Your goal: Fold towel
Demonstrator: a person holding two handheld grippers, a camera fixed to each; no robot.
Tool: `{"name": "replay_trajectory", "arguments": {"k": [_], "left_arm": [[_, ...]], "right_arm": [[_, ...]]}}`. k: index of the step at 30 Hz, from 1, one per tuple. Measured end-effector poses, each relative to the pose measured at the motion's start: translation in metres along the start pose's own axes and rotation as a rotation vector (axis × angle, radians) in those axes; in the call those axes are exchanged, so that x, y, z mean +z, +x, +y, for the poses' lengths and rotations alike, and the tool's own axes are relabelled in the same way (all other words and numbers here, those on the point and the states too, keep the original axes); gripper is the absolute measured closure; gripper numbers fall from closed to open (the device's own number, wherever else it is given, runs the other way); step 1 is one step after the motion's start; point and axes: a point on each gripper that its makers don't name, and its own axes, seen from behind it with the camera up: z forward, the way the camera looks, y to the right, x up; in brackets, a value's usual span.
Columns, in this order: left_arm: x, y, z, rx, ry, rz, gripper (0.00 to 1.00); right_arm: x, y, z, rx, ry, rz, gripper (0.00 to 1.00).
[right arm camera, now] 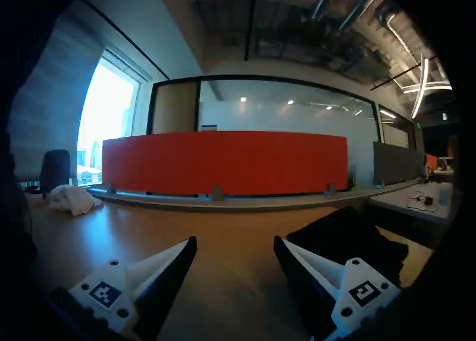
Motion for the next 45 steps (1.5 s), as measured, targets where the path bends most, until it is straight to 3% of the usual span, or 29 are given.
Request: {"name": "replay_trajectory", "arguments": {"k": [28,32,45], "left_arm": [[-0.0003,-0.0001,0.0006,0.001,0.0,-0.001,0.14],[-0.0002,0.0,0.0005,0.002,0.0,-0.001,0.05],[0.0004,-0.0005,0.0006,0.002,0.0,-0.001,0.05]], "right_arm": [[-0.001,-0.0002,-0.0015,0.0,0.006,0.0,0.0],[-0.001,-0.0003,-0.0012,0.0,0.006,0.0,0.0],[-0.0003,-0.002,-0.0012,0.001,0.006,0.0,0.0]]}}
